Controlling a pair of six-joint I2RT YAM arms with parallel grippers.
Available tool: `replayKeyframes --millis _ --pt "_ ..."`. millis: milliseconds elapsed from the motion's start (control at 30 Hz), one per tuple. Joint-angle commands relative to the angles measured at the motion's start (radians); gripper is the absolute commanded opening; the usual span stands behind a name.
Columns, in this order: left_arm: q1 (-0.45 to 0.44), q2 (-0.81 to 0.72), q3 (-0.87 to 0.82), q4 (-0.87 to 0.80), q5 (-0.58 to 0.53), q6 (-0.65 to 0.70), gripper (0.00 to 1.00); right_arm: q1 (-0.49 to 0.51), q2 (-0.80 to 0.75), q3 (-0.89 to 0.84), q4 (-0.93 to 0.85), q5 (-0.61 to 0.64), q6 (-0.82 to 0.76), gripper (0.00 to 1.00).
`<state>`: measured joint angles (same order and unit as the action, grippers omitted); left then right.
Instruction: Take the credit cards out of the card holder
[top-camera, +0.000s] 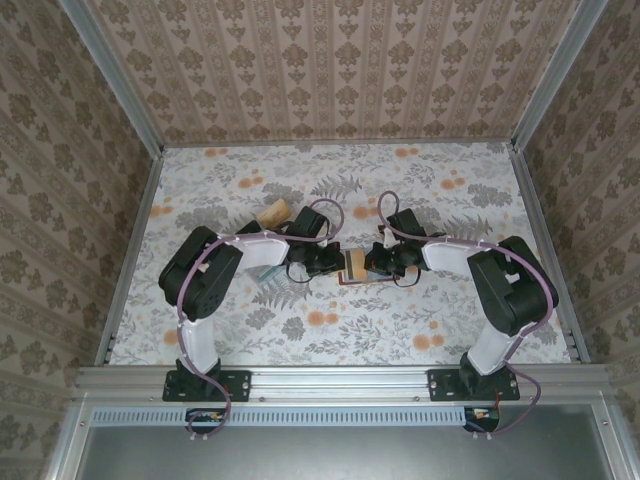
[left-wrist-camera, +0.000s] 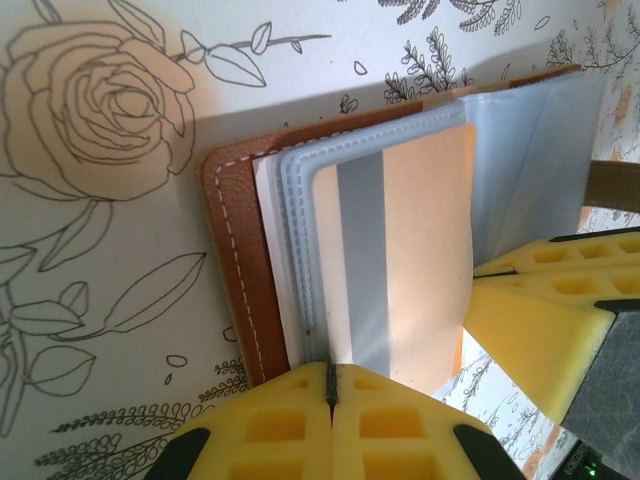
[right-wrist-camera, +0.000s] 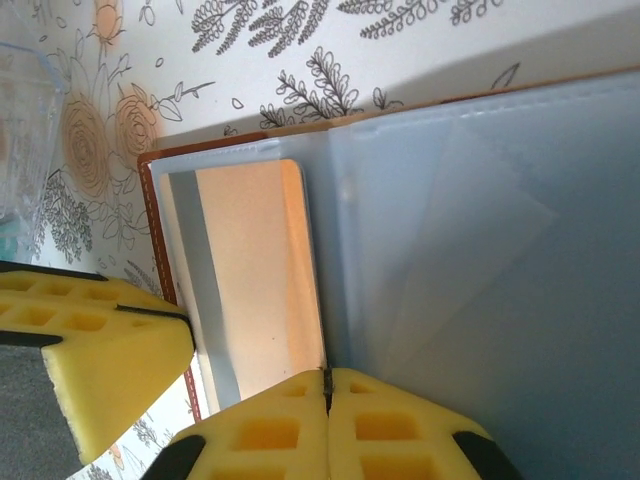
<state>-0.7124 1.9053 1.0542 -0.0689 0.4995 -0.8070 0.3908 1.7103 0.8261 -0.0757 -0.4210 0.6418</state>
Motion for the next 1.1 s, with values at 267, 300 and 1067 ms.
replayKeyframes --millis 267,300,1067 --pt "0.003 0.029 0.002 -0.100 -0.047 0.033 0.00 -0.043 -0.060 -0.044 -0.006 0.001 0.000 0.00" --pt "0.002 0.029 0.003 -0.098 -0.046 0.033 0.00 -0.043 -0.061 -0.046 -0.005 -0.001 -0.002 0.00" --pt "-0.006 0.037 0.023 -0.121 -0.030 0.056 0.00 -0.060 -0.003 -0.060 0.077 -0.039 0.010 0.00"
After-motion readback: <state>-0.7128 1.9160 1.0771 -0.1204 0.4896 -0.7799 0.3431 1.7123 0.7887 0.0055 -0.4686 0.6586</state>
